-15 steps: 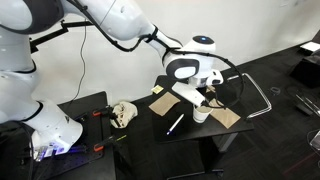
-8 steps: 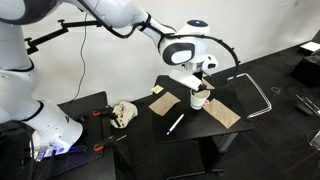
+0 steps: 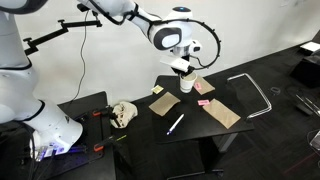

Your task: Move the cup to the left

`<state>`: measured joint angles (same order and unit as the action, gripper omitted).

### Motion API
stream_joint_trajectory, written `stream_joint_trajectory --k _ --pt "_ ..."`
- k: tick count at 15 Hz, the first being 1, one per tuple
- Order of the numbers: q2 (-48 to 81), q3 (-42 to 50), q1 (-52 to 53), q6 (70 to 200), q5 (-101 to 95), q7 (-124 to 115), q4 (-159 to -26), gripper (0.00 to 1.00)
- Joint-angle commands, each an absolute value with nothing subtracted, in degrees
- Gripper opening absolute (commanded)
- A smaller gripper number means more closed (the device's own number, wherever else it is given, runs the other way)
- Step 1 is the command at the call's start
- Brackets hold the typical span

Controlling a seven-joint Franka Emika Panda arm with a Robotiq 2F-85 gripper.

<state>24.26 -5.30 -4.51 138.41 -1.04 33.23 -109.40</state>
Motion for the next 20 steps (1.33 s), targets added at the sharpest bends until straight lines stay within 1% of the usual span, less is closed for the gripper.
stream_joint_trajectory --k 1,5,15,16,17,20 --pt "23.8 -6.6 -2.3 137.9 -1.6 31.4 -110.2 0.0" --pt "26.3 -8.1 -0.6 139.4 -1.0 30.5 -109.3 0.0" --pt "31.6 -11.1 0.0 145.4 -1.1 30.9 -108.1 0.0" --pt "31.5 -10.7 0.5 145.7 -1.9 30.0 -108.4 0.26" --pt "31.1 -10.4 1.0 146.0 -2.5 29.5 -108.7 0.28" --pt "30.1 -9.9 2.1 146.2 -4.0 27.8 -109.4 0.48"
